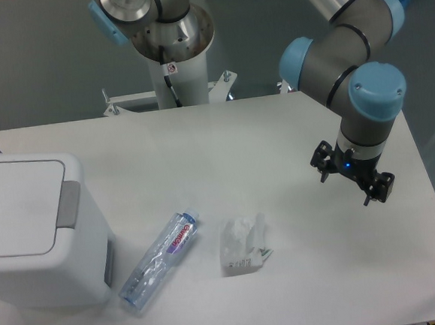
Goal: Open the trash can
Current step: 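Move the open gripper over to the white trash bin's lid edge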
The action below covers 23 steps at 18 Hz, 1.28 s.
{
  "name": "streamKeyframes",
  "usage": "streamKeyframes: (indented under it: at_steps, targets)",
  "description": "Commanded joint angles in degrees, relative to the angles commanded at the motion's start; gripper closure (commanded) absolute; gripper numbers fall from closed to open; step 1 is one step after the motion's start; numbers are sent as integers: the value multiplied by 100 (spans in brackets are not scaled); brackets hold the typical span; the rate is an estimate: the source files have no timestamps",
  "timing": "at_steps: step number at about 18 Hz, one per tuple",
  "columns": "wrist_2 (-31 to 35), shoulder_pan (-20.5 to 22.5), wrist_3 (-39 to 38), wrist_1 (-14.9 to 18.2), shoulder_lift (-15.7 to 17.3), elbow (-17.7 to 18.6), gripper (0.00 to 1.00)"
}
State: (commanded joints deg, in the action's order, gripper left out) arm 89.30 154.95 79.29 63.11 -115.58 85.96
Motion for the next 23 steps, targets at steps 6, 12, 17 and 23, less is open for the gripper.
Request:
streamKeyframes:
  at_steps: [6, 12, 17, 23]
  targets:
    - [-9, -316, -615, 9, 62, 35, 0]
    - [-123, -641, -1012, 18, 228, 27, 0]
    - [-456, -914, -2152, 18, 378, -52, 0]
    - [-993, -1326, -3497, 44, 545, -613, 0]
